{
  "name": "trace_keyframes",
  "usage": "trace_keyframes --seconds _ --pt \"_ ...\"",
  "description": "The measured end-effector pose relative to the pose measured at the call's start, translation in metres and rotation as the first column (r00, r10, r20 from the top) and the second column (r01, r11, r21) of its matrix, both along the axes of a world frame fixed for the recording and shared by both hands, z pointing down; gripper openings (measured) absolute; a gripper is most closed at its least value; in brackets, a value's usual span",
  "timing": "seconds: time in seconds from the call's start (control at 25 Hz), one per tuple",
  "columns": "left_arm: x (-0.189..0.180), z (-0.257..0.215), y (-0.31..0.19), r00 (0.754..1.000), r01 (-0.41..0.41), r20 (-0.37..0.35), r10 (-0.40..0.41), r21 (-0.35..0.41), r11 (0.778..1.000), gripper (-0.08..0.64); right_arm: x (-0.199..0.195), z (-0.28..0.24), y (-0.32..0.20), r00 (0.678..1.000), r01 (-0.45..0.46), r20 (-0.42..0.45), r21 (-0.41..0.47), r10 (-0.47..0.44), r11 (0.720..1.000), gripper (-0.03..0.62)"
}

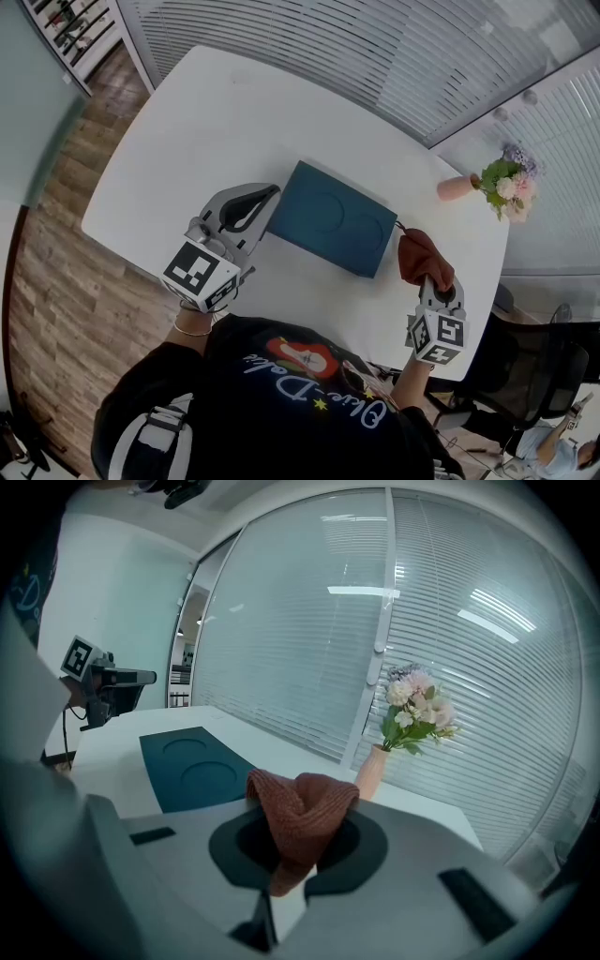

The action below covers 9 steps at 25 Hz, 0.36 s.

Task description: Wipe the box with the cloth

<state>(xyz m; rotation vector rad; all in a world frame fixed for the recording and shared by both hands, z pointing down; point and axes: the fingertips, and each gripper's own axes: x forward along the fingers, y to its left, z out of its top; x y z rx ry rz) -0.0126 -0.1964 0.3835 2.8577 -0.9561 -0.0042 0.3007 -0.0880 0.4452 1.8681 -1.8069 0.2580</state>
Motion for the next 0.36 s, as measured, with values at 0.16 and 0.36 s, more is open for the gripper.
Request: trace_keyframes --seconds 0.16,0.36 --pt "0.0009 0.0024 -0.0016 1.000 -0.003 0.000 0.003 -0.010 1.000 0.003 -0.0007 0.0004 -0.0020 1.000 0.001 0.002 0.000 -0.001 1.000 0.025" --pt "0.0025 0.0052 -0.0043 1.000 -0.005 0.007 0.005 -0.011 1.000 0.003 -0.0010 0.0025 -0.0051 1.000 0.005 0.005 -0.004 -0.005 1.000 0.025"
